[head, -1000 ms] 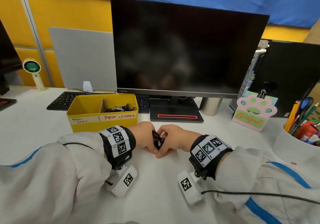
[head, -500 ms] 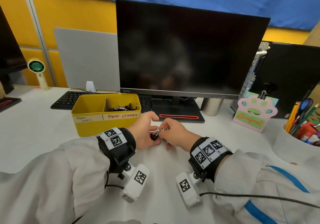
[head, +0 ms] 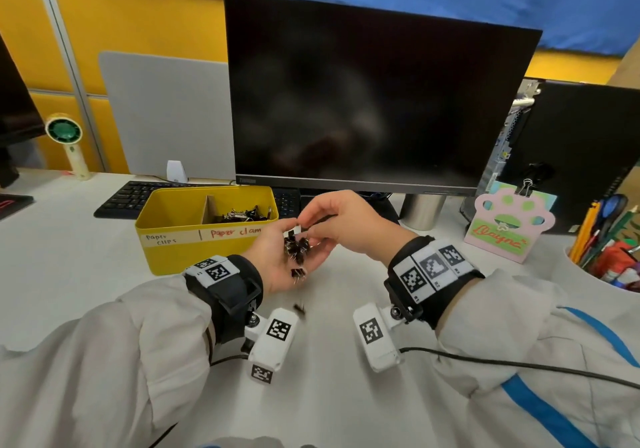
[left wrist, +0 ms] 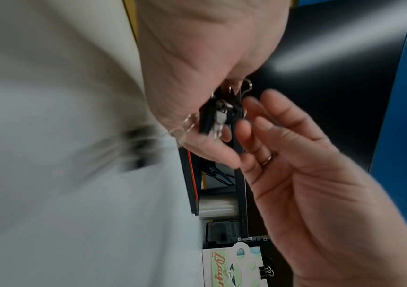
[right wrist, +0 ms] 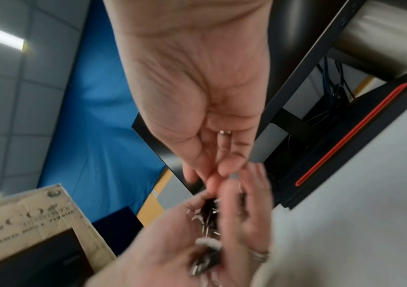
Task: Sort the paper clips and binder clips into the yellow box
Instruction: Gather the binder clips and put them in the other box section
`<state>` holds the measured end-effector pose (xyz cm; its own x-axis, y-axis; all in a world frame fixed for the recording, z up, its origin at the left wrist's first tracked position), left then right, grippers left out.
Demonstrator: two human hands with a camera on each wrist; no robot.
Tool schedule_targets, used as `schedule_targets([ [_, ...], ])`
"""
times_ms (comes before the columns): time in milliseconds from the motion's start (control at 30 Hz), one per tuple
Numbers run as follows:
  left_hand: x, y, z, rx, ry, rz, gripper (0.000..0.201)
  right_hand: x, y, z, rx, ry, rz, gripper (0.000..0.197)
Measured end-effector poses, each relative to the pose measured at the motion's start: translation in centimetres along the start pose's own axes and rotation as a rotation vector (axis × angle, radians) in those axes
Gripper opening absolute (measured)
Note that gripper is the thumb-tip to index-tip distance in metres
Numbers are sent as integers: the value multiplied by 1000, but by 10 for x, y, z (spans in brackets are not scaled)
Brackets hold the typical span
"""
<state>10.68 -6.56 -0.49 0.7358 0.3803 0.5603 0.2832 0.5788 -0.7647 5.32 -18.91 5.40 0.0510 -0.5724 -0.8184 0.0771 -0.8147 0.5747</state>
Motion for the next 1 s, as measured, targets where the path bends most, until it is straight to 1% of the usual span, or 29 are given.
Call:
schedule_targets([
  [100, 5, 1, 1, 42, 142, -153, 29, 11, -3, -3, 153, -4, -83, 11],
  [133, 8, 1, 3, 58, 148, -221, 28, 14, -6, -4, 189, -13, -120, 10],
  [200, 17, -3, 9, 74, 67, -442, 32, 18, -13, -10, 238, -22, -187, 10],
  [267, 31, -12, 21, 78, -88, -711, 36, 21, -20, -17, 256, -21, -182, 10],
  [300, 39, -16, 28, 82, -180, -842, 37, 21, -23, -19, 247, -10, -134, 11],
  [333, 49, -16, 34, 102, -284, -970, 38, 20, -27, -21, 211, 9, -67, 10],
  [367, 59, -15, 39, 140, -387, -1094, 40, 18, -31, -20, 135, 29, 12, 10],
  [400, 69, -12, 43, 194, -476, -1205, 42, 14, -34, -15, 19, 41, 102, 16],
  [433, 78, -8, 45, 248, -546, -1301, 43, 9, -38, -8, -128, 28, 208, 27],
  [500, 91, 3, 46, 332, -630, -1465, 41, 3, -46, 8, -424, -60, 404, 51],
  [533, 95, 9, 45, 364, -651, -1542, 38, 2, -51, 17, -541, -105, 466, 60],
  [567, 97, 14, 43, 389, -661, -1612, 36, 1, -56, 25, -627, -129, 508, 65],
  [600, 98, 20, 41, 410, -647, -1677, 35, 1, -62, 30, -680, -133, 544, 66],
  [633, 97, 24, 39, 422, -624, -1739, 34, 1, -68, 35, -706, -116, 576, 64],
  [700, 94, 33, 33, 427, -569, -1896, 34, 3, -78, 38, -701, -52, 602, 50],
  [767, 91, 37, 28, 436, -546, -2063, 35, 5, -83, 36, -686, -1, 551, 32],
  [800, 90, 36, 27, 453, -543, -2098, 35, 8, -83, 32, -678, 1, 509, 25],
  [900, 91, 36, 23, 498, -518, -2083, 31, 15, -79, 20, -630, -30, 445, 14],
  [1000, 93, 38, 20, 519, -511, -2090, 27, 22, -71, 6, -542, -51, 433, 11],
])
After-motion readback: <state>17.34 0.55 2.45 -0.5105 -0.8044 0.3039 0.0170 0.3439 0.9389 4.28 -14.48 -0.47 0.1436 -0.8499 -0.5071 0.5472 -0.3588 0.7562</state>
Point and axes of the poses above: each hand's wrist, its own z-axis away from the middle knuckle, its own y-axis out of the back of the hand, x = y × z, the point moved 1 cm from there along -z, towards the middle knuckle, and after that the axes turned 10 degrees about -x, right-handed, at the moved point
